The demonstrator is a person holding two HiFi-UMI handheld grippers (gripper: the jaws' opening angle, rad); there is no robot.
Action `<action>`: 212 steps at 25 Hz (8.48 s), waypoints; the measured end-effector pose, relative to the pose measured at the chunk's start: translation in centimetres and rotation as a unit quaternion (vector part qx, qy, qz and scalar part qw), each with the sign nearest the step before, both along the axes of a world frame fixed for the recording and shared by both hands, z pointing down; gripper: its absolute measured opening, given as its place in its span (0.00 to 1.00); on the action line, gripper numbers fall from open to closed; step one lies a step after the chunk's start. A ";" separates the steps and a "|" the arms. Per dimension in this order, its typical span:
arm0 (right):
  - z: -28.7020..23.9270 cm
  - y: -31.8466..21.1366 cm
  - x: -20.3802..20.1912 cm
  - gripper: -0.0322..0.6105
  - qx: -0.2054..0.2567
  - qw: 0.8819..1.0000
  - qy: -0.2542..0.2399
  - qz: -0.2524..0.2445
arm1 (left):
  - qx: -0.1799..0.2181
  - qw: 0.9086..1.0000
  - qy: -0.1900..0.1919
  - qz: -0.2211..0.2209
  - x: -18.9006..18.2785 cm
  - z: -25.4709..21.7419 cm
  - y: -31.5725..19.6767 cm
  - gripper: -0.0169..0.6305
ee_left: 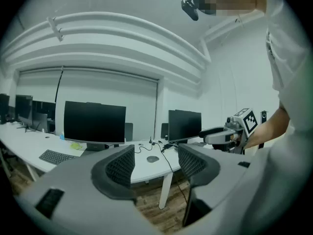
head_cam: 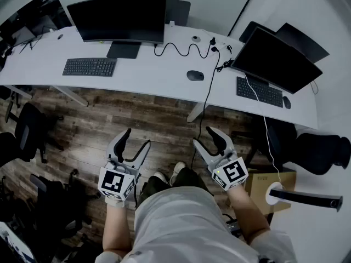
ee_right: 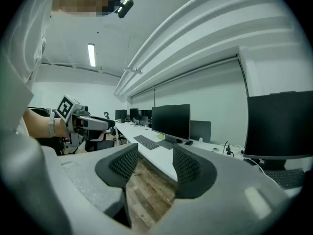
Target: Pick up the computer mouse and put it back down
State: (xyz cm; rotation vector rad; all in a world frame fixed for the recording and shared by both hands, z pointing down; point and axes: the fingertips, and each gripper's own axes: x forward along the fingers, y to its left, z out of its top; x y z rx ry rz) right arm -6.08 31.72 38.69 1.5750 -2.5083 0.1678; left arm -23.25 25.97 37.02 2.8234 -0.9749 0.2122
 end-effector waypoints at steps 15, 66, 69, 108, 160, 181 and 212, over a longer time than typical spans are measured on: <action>0.3 -0.3 -2.5 0.37 0.006 1.000 0.010 0.018 | -0.008 0.999 0.003 0.034 -1.8 1.7 -0.4 0.45; 18.8 -29.9 18.6 0.48 -0.191 0.952 0.096 -0.220 | -0.131 0.983 -0.105 -0.068 21.7 10.3 -25.3 0.45; 20.7 -30.7 17.9 0.50 -0.201 0.943 0.122 -0.235 | -0.139 0.982 -0.102 -0.077 20.7 10.6 -25.9 0.45; 31.1 -35.9 15.7 0.51 -0.276 0.869 0.238 -0.335 | -0.182 0.970 -0.097 -0.126 15.9 13.0 -27.1 0.45; -0.6 -33.3 22.8 0.51 -0.026 1.000 -0.005 -0.001 | -0.086 0.994 -0.002 0.063 25.8 4.8 -34.9 0.45; -0.7 -31.5 23.4 0.51 -0.014 0.998 -0.020 0.057 | -0.082 0.992 0.012 0.093 25.5 4.1 -35.3 0.45; 8.0 -44.0 9.2 0.51 -0.114 0.992 0.007 -0.062 | -0.123 0.992 0.014 -0.001 12.6 8.0 -39.1 0.44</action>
